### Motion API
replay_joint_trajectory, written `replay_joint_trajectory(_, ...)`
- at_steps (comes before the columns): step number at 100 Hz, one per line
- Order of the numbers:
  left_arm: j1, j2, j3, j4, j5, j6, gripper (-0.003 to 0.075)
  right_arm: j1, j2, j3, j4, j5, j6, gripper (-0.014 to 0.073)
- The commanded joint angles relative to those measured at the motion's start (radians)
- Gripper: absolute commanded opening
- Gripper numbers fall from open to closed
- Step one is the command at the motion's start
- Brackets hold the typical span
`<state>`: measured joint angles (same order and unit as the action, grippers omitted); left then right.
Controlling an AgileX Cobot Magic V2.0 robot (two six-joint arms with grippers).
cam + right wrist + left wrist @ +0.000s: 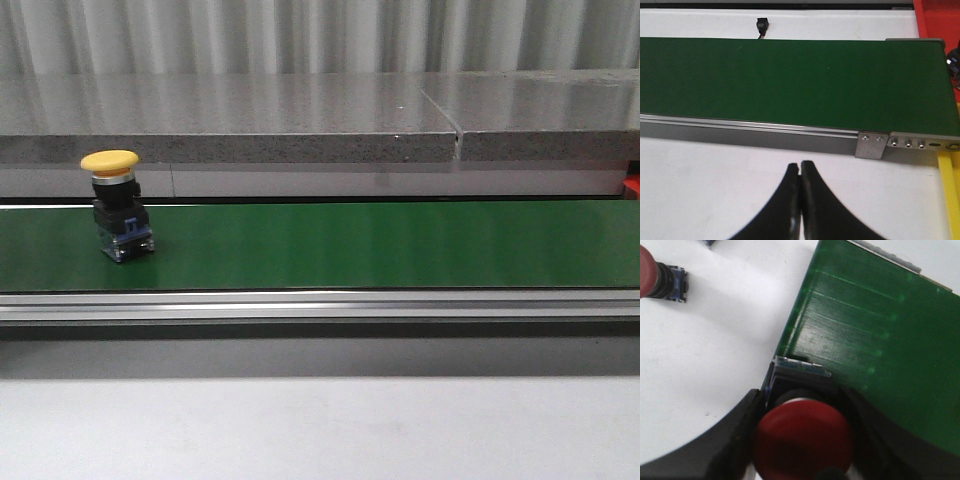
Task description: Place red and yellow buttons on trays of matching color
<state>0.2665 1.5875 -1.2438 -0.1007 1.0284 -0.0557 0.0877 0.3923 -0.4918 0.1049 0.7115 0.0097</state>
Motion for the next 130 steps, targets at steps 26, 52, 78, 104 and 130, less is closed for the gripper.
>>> replay_joint_trajectory(26, -0.006, 0.022, -0.028, -0.018, -0.029, 0.024, 0.0249, 0.003, 0.004, -0.026, -0.001, -0.066, -0.01, -0.0122)
replay_joint_trajectory(52, -0.006, 0.019, -0.028, -0.032, -0.041, 0.056, 0.0594, 0.003, 0.004, -0.026, -0.001, -0.066, -0.01, -0.0122)
replay_joint_trajectory(78, -0.056, -0.074, -0.028, -0.048, -0.107, 0.093, 0.0545, 0.003, 0.004, -0.026, -0.001, -0.066, -0.01, -0.0122)
replay_joint_trajectory(104, -0.156, -0.22, -0.026, -0.048, -0.16, 0.144, 0.0454, 0.003, 0.004, -0.026, -0.001, -0.066, -0.01, -0.0122)
replay_joint_trajectory(130, -0.244, -0.387, 0.032, -0.048, -0.179, 0.184, -0.0022, 0.003, 0.004, -0.026, -0.001, -0.066, -0.01, -0.0122)
